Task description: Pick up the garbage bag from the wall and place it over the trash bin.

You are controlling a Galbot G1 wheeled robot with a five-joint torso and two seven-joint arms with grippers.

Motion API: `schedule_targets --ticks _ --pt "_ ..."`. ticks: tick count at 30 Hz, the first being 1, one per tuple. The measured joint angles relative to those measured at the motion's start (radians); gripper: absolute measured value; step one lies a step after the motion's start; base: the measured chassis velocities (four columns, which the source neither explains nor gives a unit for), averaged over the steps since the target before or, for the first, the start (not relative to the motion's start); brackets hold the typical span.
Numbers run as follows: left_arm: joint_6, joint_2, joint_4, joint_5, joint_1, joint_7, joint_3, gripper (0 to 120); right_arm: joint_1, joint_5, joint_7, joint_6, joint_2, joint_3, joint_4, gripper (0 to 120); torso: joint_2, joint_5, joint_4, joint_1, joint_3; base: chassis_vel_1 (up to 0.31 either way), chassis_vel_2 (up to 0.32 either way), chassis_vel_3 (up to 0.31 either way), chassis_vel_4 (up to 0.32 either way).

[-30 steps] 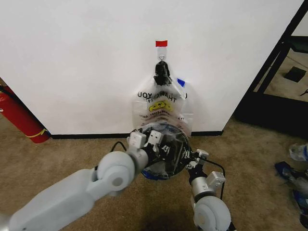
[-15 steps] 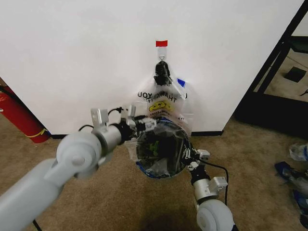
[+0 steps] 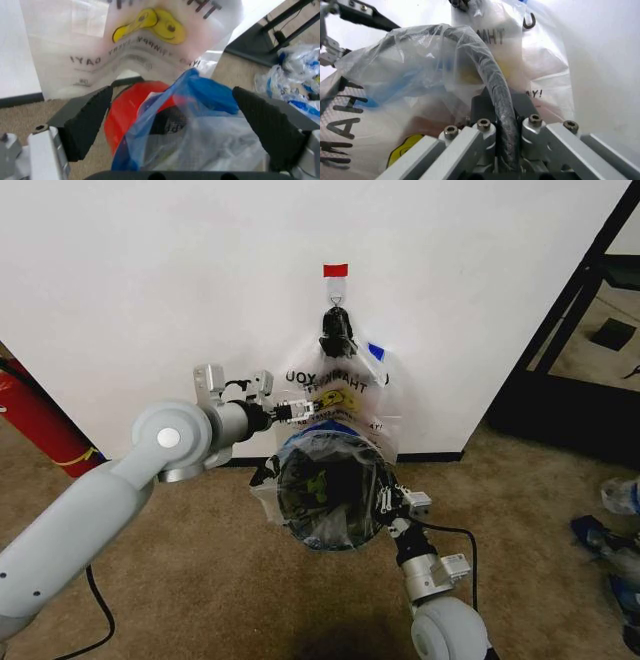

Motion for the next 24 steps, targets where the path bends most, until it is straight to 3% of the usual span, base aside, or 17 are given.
schedule_targets --ticks 6,18,24 --pt "0.008 -0.019 0.059 -0.001 -0.054 0.005 0.037 91 -0.007 0.014 0.007 -0.01 -0.011 -0.003 0.025 1 0.0 0.0 -0.0005 0.0 0.0 0.0 0.0 0.0 0.0" --pt "0.006 0.006 0.046 0.041 -0.059 0.084 0.086 45 -0.004 0.049 0.038 -0.039 -0.031 0.002 0.048 1 0.0 0.0 -0.0001 0.0 0.0 0.0 0.0 0.0 0.0" --pt "0.005 0.003 0.054 0.066 -0.06 0.09 0.11 28 -0.005 0.057 0.044 -0.046 -0.026 -0.003 0.059 1 0.0 0.0 -0.0002 0.0 0.0 0.0 0.0 0.0 0.0"
